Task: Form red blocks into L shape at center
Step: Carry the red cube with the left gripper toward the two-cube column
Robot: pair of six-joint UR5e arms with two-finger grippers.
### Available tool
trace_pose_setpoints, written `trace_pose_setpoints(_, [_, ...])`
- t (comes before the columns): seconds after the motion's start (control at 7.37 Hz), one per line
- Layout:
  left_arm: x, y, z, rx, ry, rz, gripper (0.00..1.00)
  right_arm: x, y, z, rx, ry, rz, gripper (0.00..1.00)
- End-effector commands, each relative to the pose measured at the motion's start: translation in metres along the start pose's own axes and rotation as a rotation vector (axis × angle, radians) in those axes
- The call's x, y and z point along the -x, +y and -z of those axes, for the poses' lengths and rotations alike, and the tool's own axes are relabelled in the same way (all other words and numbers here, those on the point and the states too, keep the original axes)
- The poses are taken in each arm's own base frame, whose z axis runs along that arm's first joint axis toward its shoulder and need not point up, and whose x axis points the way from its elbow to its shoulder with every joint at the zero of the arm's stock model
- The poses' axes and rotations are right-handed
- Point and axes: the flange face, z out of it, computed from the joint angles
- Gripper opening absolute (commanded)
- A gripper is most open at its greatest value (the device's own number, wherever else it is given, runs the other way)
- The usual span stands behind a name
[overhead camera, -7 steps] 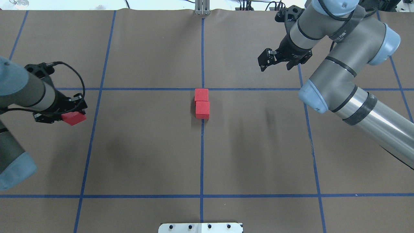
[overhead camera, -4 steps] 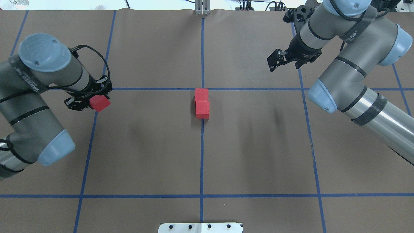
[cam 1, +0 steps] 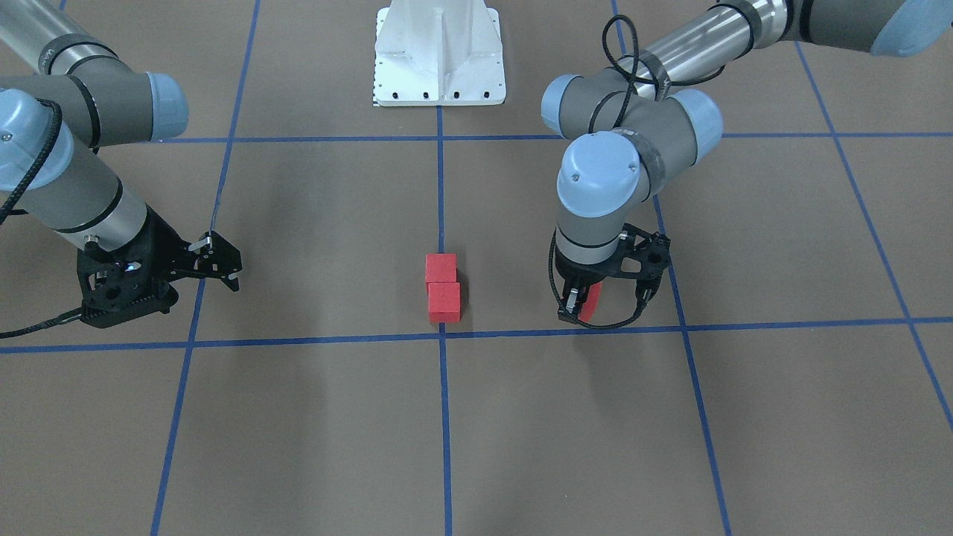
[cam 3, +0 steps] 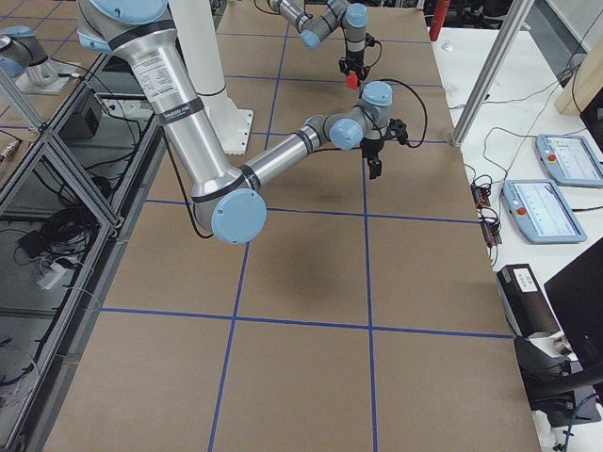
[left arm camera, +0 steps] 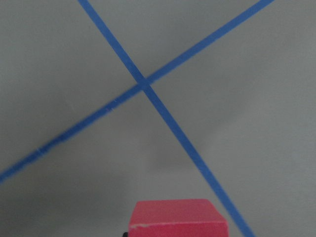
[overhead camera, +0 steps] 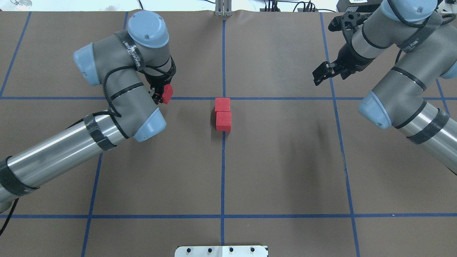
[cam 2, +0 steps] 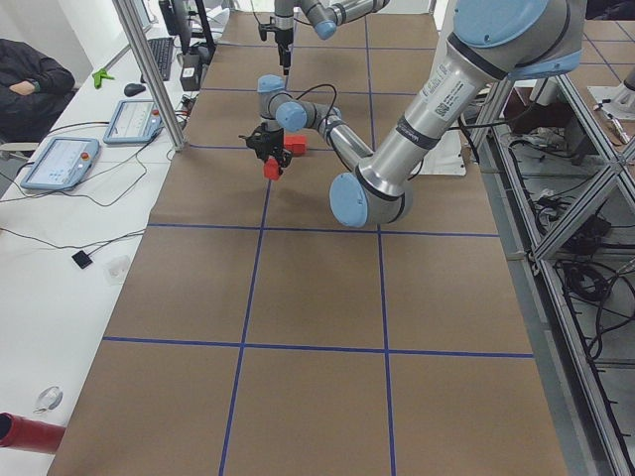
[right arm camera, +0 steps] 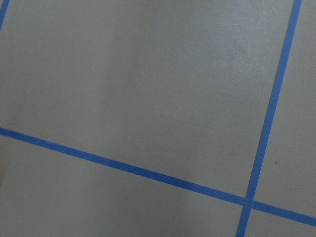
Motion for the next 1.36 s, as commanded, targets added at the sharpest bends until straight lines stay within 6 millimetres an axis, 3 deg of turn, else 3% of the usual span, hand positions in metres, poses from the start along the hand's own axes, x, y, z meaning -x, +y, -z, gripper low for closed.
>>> trace_pose_setpoints(0.0, [-0.042,0.044,0.004,0.007,-0.004,0.097,0.0,-0.002,0.004,0.003,-0.001,-0.004,0.011,0.99])
trace_pose_setpoints(0.27, [-0.039,0.059,0.004,0.015,-0.009,0.163,0.0,-0.005,0.007,0.0,0.004,-0.001,0.013,0.99])
trace_pose_setpoints(0.68, [-0.024,0.089,-0.025,0.038,-0.022,0.182,0.0,-0.005,0.007,0.0,0.003,0.0,0.011,0.99])
trace_pose_setpoints(1.22, [-0.02,0.11,-0.028,0.043,-0.033,0.176,0.0,-0.006,0.008,0.0,0.005,0.001,0.011,0.99])
